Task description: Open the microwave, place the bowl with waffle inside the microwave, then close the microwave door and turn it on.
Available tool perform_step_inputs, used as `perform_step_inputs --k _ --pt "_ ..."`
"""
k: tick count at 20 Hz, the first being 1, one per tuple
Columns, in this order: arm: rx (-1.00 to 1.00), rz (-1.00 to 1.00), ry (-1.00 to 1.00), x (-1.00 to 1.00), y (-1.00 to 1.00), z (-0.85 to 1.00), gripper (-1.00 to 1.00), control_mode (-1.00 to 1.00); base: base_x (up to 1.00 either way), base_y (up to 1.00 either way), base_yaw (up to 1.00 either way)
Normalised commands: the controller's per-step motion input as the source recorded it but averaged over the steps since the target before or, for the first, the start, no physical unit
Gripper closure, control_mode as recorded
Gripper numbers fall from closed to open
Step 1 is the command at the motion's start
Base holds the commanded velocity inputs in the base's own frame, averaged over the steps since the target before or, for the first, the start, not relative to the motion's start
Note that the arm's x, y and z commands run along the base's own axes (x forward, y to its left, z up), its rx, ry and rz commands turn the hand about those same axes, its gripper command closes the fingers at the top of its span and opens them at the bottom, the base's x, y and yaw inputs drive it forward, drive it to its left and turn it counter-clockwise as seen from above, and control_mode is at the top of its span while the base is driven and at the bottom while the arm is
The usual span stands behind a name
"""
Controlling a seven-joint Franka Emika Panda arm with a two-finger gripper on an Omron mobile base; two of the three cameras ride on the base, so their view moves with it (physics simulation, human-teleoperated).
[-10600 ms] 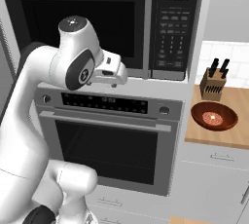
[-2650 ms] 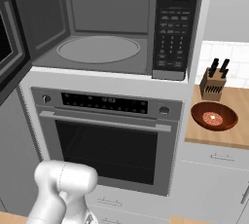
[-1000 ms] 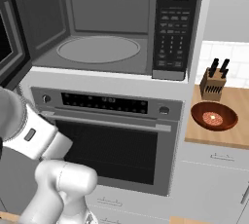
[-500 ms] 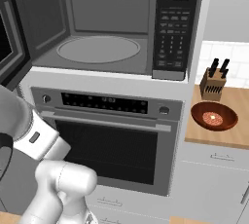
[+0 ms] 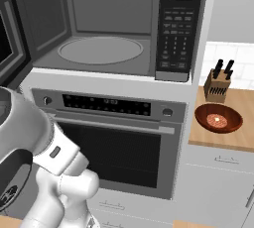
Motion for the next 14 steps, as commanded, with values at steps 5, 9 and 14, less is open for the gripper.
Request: perform_step_inputs --k 5,9,14 --pt "0.00 0.00 0.05 0.03 -0.65 0.00 -1.00 -1.00 0.00 0.00 0.00" --pt "-0.04 0.00 0.00 0.49 0.09 0.00 -1.00 -1.00 0.00 0.00 0.00" --pt "-0.07 0.00 -0.04 0.51 0.31 -0.06 -1.00 -1.00 0.00 0.00 0.00"
